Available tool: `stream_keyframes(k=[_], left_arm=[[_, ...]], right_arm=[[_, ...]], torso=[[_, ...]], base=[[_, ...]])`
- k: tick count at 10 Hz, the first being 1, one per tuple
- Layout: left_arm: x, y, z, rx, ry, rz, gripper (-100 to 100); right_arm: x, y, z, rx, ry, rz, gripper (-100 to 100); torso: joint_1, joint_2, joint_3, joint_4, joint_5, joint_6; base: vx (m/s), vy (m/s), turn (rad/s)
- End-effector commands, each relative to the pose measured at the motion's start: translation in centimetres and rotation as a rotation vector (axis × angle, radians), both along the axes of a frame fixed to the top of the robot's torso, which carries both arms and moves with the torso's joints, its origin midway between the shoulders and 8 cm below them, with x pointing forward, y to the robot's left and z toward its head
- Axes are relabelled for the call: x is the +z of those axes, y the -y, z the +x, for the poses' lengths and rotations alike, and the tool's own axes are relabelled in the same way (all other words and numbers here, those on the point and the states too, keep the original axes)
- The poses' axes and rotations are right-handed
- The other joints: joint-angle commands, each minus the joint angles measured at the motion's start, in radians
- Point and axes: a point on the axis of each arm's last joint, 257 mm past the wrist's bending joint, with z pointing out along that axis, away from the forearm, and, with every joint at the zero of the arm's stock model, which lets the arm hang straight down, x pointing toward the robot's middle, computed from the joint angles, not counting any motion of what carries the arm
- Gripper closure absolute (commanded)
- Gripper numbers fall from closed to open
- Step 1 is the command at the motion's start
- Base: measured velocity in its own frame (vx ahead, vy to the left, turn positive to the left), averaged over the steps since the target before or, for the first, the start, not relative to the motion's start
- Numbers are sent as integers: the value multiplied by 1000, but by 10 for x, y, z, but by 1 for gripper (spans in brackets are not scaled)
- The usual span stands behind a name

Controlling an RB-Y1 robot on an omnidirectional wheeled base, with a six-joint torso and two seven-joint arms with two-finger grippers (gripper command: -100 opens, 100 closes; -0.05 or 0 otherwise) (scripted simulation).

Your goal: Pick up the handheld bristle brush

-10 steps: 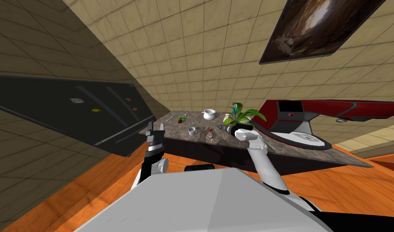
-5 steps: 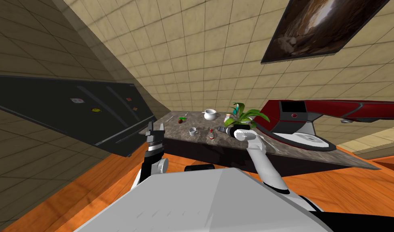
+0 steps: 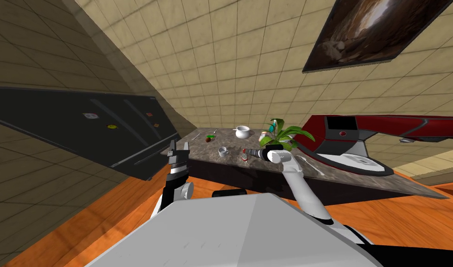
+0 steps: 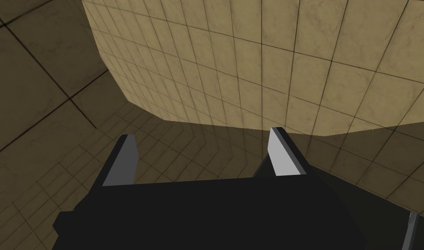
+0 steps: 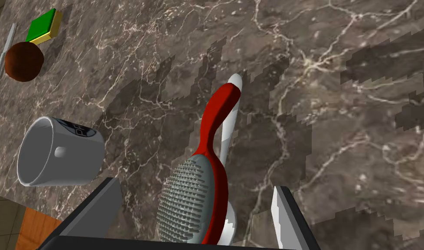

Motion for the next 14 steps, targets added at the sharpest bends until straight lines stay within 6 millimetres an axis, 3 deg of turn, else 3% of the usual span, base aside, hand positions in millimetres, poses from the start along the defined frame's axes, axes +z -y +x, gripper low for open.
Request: stream_keyframes(k=[1, 4, 5, 6, 7, 9, 10, 12, 13, 14], left_arm=[[0, 0, 0, 0, 0, 0, 0], [0, 0, 0, 0, 0, 0, 0], [0, 0, 0, 0, 0, 0, 0], [0, 0, 0, 0, 0, 0, 0], [0, 0, 0, 0, 0, 0, 0], [0, 0, 0, 0, 0, 0, 0], [0, 0, 0, 0, 0, 0, 0], [0, 0, 0, 0, 0, 0, 0], [0, 0, 0, 0, 0, 0, 0], [0, 0, 0, 0, 0, 0, 0]], right_arm=[[-7, -4, -4, -7, -34, 20, -100], [-30, -18, -25, -9, -142, 63, -100], [-24, -15, -21, -7, -118, 55, -100], [-25, -16, -22, -8, -125, 57, 0], [-35, -8, -25, -41, -146, 70, -100], [-30, 3, -20, -57, -125, 56, -100], [-43, 10, -27, -87, -156, 71, -100], [-35, 22, -19, -106, -126, 56, -100], [-48, 30, -27, -137, -162, 72, -100], [-43, 39, -22, -152, -140, 62, -100]], torso=[[0, 0, 0, 0, 0, 0], [-1, 0, 0, 0, 0, 0], [-1, 0, 0, 0, 0, 0], [-1, 1, 0, 0, 0, 0], [-2, 1, 1, 0, 0, 0], [-3, 5, 3, 1, 0, 0], [-3, 4, 2, 1, -1, 0], [-3, 5, 3, 1, 0, 0], [-3, 3, 2, 1, -1, 1], [-3, 4, 2, 1, -1, -1]], base=[[18, 22, 1], [13, 22, 15], [6, 12, 2], [0, 0, 0], [-43, 0, 299], [-45, -5, 93], [-53, 9, 306], [-37, -3, 79], [-46, 6, 260], [-52, -6, 188]])
